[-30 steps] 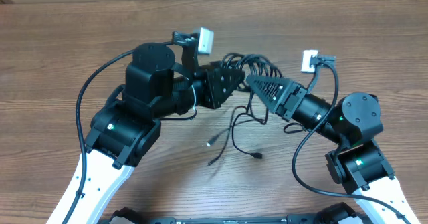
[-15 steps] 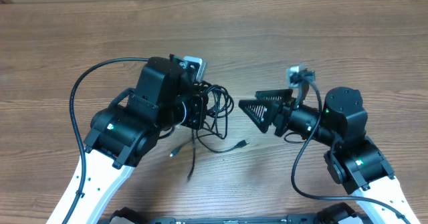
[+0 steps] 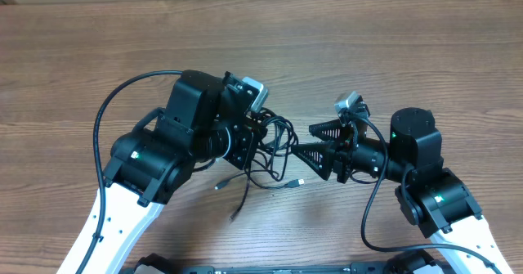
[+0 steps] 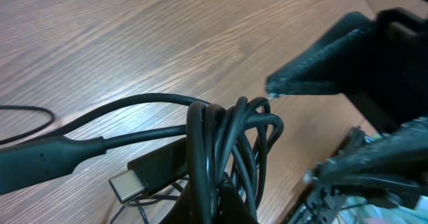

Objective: Untangle cables

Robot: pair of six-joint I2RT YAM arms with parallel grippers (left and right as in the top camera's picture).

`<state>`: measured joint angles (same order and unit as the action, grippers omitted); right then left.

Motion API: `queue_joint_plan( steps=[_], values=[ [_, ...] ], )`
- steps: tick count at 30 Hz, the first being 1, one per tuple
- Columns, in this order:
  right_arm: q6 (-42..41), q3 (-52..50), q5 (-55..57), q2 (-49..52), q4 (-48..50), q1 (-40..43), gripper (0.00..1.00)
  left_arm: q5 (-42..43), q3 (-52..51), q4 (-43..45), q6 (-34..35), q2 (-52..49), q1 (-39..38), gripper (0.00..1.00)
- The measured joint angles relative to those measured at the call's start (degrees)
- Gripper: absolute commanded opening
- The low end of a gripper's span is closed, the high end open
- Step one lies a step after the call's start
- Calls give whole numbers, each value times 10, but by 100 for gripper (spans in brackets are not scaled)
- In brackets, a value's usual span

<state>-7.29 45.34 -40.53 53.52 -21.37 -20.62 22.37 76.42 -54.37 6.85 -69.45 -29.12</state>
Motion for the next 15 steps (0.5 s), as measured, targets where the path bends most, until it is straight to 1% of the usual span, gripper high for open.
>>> queue_joint_plan(
  steps=[1, 3, 4, 5, 6, 8, 10, 12, 13, 14, 15],
  values=[
    [2, 0, 0, 0, 0, 0, 66, 7, 0, 1, 0, 0, 0, 4],
    [5, 0, -1, 0, 1, 0, 61, 22, 0, 1, 0, 0, 0, 4],
    [7, 0, -2, 0, 3, 0, 51, 25, 0, 1, 0, 0, 0, 4],
    [9, 0, -2, 0, 8, 0, 48, 29, 0, 1, 0, 0, 0, 4],
    [8, 0, -2, 0, 10, 0, 40, 30, 0, 1, 0, 0, 0, 4],
    [9, 0, -2, 0, 12, 0, 34, 32, 0, 2, 0, 0, 0, 4],
    [11, 0, -2, 0, 12, 0, 31, 32, 0, 3, 2, 0, 0, 4],
    [12, 0, -2, 0, 12, 0, 32, 34, 0, 6, 5, 0, 0, 4],
    [12, 0, -2, 0, 12, 0, 44, 35, 0, 7, 7, 0, 0, 4],
    [12, 0, -2, 0, 12, 0, 51, 36, 0, 8, 7, 0, 0, 4],
    [14, 0, -2, 0, 12, 0, 51, 36, 0, 8, 9, 0, 0, 4]
  ],
)
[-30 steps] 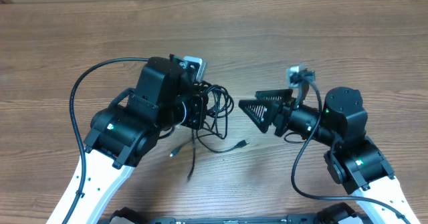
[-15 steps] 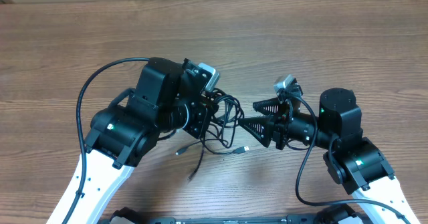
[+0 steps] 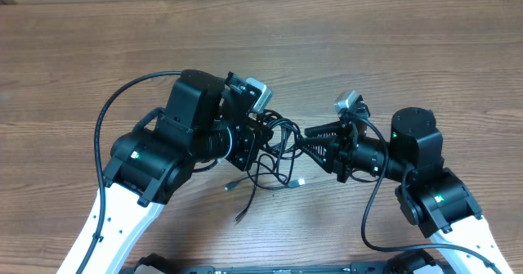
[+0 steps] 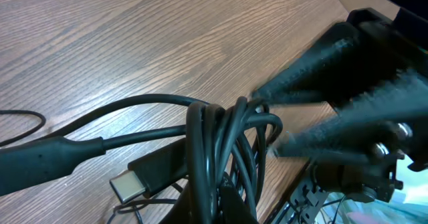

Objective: Untangle cables

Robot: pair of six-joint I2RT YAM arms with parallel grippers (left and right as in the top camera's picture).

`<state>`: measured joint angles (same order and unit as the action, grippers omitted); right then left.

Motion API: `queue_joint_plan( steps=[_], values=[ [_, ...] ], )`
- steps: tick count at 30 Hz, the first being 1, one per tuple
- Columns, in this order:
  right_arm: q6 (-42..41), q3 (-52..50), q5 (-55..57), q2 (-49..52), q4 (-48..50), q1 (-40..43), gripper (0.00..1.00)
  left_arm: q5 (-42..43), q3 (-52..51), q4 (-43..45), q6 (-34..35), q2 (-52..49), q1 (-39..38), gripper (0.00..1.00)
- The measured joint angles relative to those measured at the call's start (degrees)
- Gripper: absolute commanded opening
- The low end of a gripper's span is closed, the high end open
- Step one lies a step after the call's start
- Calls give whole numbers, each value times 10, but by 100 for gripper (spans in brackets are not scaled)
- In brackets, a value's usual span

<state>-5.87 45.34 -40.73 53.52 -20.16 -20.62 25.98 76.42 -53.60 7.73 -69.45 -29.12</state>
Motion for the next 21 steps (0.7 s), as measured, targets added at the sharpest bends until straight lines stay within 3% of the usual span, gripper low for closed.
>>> queue_joint_plan(
  steps=[2, 6, 7, 8, 9, 16, 21],
  values=[
    [-1, 0, -1, 0, 0, 0, 50, 2, 0, 1, 3, 0, 0, 4],
    [-5, 0, -2, 0, 0, 0, 35, 9, 0, 9, 10, 0, 0, 4],
    [-4, 0, -3, 0, 0, 0, 27, 10, 0, 9, 11, 0, 0, 4],
    [-4, 0, -4, 0, 0, 0, 9, 11, 0, 10, 11, 0, 0, 4],
    [-3, 0, -4, 0, 0, 0, 4, 11, 0, 12, 12, 0, 0, 4],
    [-3, 0, -4, 0, 0, 0, 4, 9, 0, 23, 32, 0, 0, 4],
    [-15, 0, -4, 0, 0, 0, 4, -43, 0, 24, 89, 0, 0, 4]
  ],
)
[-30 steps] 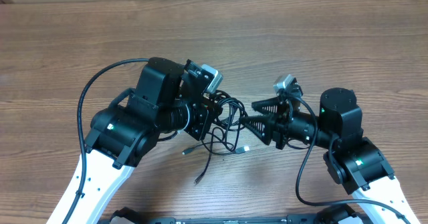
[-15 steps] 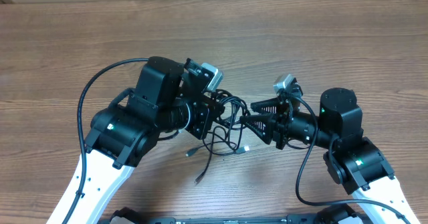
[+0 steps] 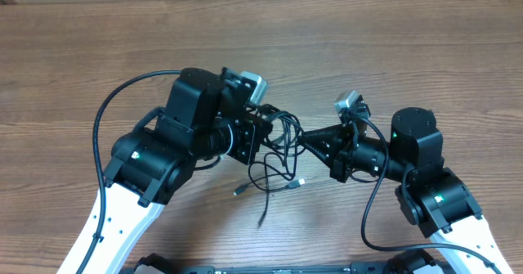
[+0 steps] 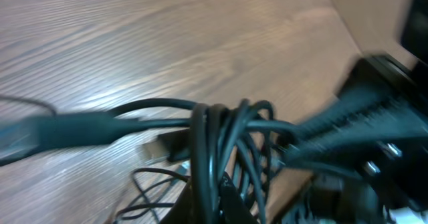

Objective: Untangle cables

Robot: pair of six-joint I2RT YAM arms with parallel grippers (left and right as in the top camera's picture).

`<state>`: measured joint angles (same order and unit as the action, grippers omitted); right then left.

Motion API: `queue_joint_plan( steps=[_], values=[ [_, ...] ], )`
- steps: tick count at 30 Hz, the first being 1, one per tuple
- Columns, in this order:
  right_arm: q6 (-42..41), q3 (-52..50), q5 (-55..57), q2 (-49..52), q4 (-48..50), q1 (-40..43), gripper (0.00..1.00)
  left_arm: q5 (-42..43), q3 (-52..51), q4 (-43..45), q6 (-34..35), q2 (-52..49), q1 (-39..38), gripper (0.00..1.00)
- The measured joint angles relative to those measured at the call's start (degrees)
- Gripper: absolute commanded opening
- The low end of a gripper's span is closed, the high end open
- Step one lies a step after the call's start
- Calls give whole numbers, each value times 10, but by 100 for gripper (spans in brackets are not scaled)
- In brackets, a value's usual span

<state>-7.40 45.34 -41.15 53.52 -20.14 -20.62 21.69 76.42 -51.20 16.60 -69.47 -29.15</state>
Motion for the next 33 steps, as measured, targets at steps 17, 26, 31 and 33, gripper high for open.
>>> queue_joint_plan(
  steps=[17, 26, 31, 33],
  values=[
    [-16, 0, -23, -70, -16, 0, 58, -86, 0, 2, 145, -1, 64, 4],
    [3, 0, -14, -63, -30, 0, 88, 75, 0, -7, -20, -1, 64, 4],
    [14, 0, -6, -63, -31, 0, 86, 163, 0, -12, -71, -1, 64, 4],
    [15, 0, -5, -63, -30, 0, 84, 180, 0, -12, -80, -1, 64, 4]
  ],
)
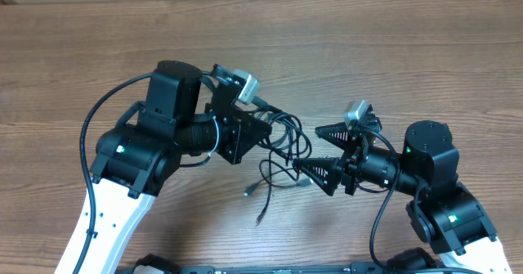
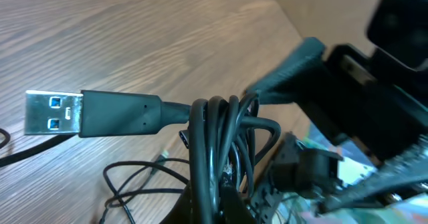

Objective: Untangle cables

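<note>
A tangle of black cables [image 1: 282, 143] hangs between both arms. My left gripper [image 1: 258, 133] is shut on the bundle of loops [image 2: 214, 144], which rises straight out of its jaws [image 2: 215, 200]. From the bundle a thick cable sticks out left and ends in a USB plug [image 2: 53, 112]. Thin cable ends [image 1: 260, 200] trail down onto the table. My right gripper [image 1: 306, 148] stands open just right of the tangle, its fingers [image 1: 331, 130] spread wide. Whether a strand lies between them is unclear.
The wooden table [image 1: 392, 53] lies under everything. The left arm's own black supply cable [image 1: 94, 127] arcs out at the left. A thin cable loop [image 2: 134, 177] rests on the wood below the bundle.
My right gripper, shut at the bundle's loops before, is now open and sits slightly lower and to the right. The left arm has shifted left, and the USB plug now sticks out free.
First my right gripper stood open beside the bundle held by my left gripper. Then its fingers were narrower at the loops, then shut there. Now they are open again, the left gripper holds the bundle throughout, and the loose ends hang lower.
</note>
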Robot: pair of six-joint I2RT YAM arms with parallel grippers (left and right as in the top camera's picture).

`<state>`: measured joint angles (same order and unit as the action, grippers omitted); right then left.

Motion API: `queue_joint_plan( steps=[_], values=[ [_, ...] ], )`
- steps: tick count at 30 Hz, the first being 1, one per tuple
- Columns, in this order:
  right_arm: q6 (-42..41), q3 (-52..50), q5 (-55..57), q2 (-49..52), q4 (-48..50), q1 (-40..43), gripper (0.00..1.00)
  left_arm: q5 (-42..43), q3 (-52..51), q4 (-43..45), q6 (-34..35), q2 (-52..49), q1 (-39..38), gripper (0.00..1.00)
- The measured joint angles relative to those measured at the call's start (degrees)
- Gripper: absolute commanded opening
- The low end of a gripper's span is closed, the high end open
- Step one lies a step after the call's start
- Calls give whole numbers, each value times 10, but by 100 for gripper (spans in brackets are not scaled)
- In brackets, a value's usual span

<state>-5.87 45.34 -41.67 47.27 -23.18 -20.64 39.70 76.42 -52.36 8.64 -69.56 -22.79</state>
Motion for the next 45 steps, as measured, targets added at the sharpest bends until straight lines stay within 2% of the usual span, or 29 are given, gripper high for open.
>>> queue_joint_plan(
  steps=[2, 3, 5, 7, 9, 14, 17, 20, 25, 29, 40, 45],
  values=[
    [2, 0, 1, 0, 0, 0, 77, 11, 0, 0, -5, 0, 0, 4],
    [2, 0, 1, 0, 0, 0, 61, 16, 0, 0, -7, 0, 0, 4],
    [4, 0, 2, 1, -1, 0, 42, 21, 0, 0, -10, 0, 0, 4],
    [5, 0, 0, 5, -2, 0, 18, 24, 0, 0, -12, 0, 0, 4],
    [6, 0, 0, 12, -3, 0, 4, 26, 0, 0, -14, 0, 0, 4],
    [5, 0, -19, 29, -4, 0, 4, 21, 0, -1, -14, 0, 0, 4],
    [5, 0, -31, 33, -4, 0, 4, -25, 0, -4, 17, 0, -1, 4],
    [5, 0, -38, 33, -10, 0, 4, -120, 0, -4, 98, 0, -5, 4],
    [5, 0, -40, 34, -18, 0, 4, -206, 0, -4, 180, 0, -5, 4],
    [5, 0, -40, 34, -24, 0, 4, -245, 0, -4, 218, 0, -5, 4],
    [7, 0, -42, 34, -34, 0, 4, -278, 0, -9, 267, 0, -5, 4],
    [10, 0, -44, 35, -39, 0, 4, -298, 0, -14, 314, 0, -5, 4]
  ],
)
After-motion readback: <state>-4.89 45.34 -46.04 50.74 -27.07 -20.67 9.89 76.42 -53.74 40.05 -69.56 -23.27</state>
